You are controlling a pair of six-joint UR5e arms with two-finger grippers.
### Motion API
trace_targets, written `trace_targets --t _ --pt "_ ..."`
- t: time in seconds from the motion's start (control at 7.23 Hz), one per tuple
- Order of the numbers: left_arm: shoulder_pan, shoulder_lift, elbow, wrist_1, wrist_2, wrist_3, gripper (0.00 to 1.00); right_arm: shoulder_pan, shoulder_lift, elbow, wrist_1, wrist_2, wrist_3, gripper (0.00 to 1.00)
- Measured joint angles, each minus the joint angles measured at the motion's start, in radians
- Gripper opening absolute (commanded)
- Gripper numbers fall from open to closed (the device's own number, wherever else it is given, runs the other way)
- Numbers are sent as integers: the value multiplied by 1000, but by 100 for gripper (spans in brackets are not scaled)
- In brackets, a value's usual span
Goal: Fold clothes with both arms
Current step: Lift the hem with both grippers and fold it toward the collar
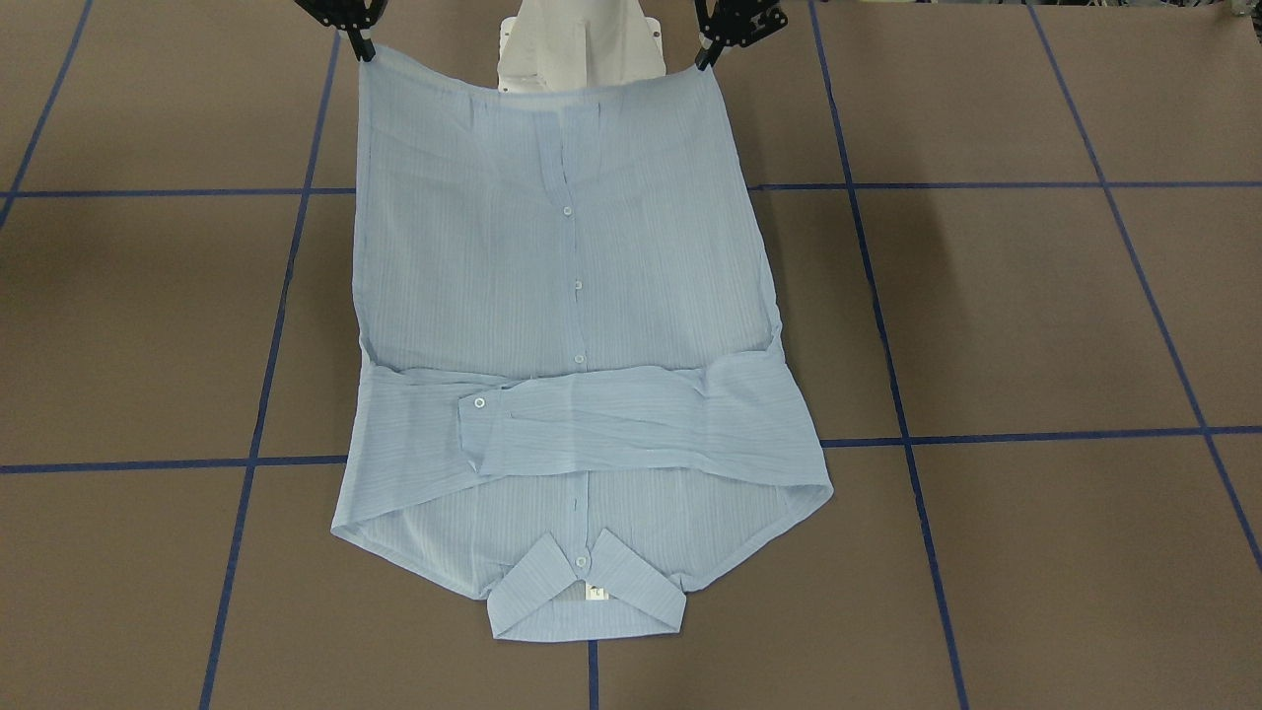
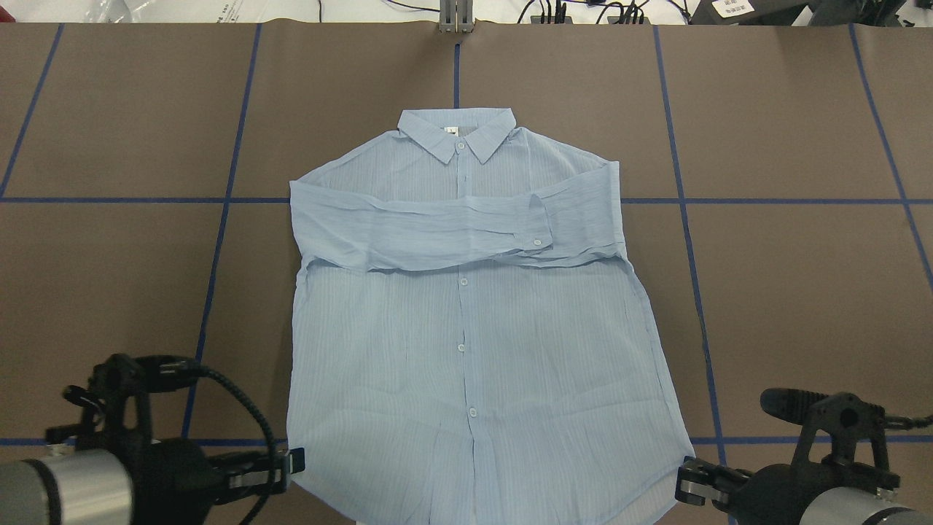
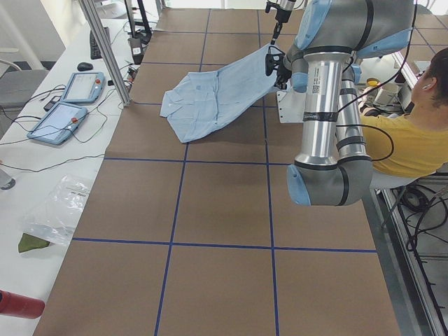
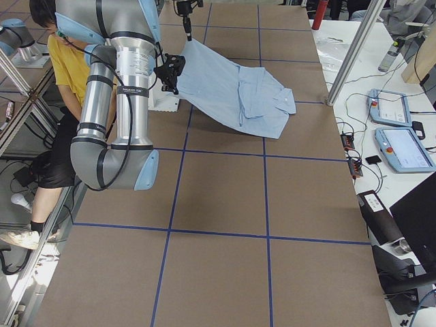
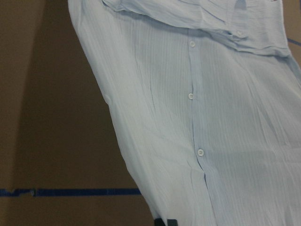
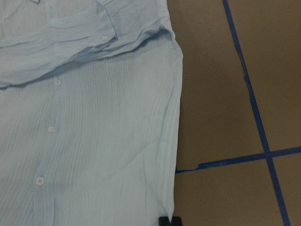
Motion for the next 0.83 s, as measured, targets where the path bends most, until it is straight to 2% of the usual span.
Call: trace_targets --t 0.14,0.28,0.55,0.83 --pt "-72 -66 -26 94 -65 67 0 49 39 10 -32 21 -5 0" --pt "-144 -135 17 159 -92 148 0 109 100 -2 -79 36 -21 0" --pt "-281 -227 199 193 -104 269 0 257 291 -79 -189 57 -91 0" --pt "-360 -264 337 163 -55 310 0 426 407 -204 -210 64 -169 0"
